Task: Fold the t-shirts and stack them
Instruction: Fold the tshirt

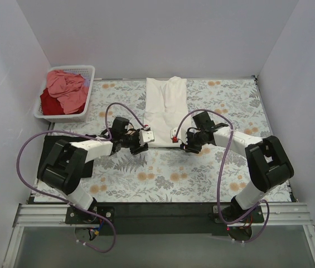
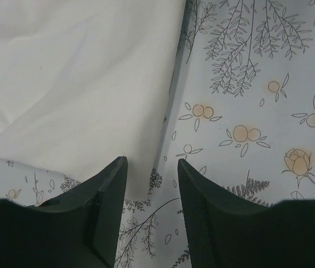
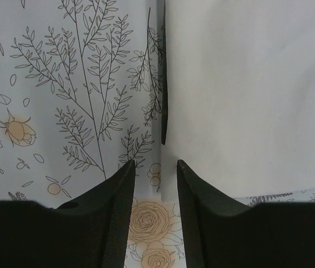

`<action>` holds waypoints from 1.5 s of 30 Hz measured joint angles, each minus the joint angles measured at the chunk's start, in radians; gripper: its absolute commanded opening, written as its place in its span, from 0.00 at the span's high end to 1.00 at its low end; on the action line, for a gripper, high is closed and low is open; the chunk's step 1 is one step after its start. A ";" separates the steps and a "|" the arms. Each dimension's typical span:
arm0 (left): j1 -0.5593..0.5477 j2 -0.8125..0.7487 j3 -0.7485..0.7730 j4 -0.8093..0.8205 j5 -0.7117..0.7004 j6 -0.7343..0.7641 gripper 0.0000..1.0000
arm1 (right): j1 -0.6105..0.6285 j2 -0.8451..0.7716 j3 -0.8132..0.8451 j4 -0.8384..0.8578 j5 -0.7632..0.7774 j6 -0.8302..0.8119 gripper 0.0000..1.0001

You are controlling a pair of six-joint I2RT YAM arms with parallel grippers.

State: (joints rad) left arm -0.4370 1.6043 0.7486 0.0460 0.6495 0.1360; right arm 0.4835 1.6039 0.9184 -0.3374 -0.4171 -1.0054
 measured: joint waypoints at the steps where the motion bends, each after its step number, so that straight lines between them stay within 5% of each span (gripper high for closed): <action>1: -0.005 0.006 -0.008 0.009 -0.004 0.019 0.59 | 0.002 0.007 -0.001 0.000 0.004 -0.002 0.57; 6: -0.024 0.056 -0.034 0.053 -0.033 0.082 0.59 | 0.006 0.015 -0.034 0.047 0.036 -0.020 0.57; 11: -0.024 0.076 -0.033 0.101 -0.039 0.109 0.65 | 0.008 0.028 -0.045 0.093 0.062 -0.023 0.68; 17: -0.025 0.095 -0.028 0.117 -0.048 0.137 1.00 | 0.008 0.043 -0.045 0.133 0.084 -0.022 0.99; 26: 0.002 0.084 0.085 -0.023 -0.039 0.087 1.00 | 0.003 0.003 -0.016 0.069 0.091 -0.011 0.99; 35: 0.060 0.030 0.309 -0.137 -0.031 0.056 1.00 | -0.064 -0.052 0.264 -0.057 0.066 -0.010 0.99; 45: 0.027 -0.116 0.264 -0.309 0.018 0.071 1.00 | -0.056 -0.168 0.204 -0.218 0.006 -0.015 0.99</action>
State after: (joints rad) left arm -0.4099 1.4887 1.0122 -0.2626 0.6670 0.2070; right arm 0.4271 1.4361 1.1225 -0.5552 -0.4114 -1.0206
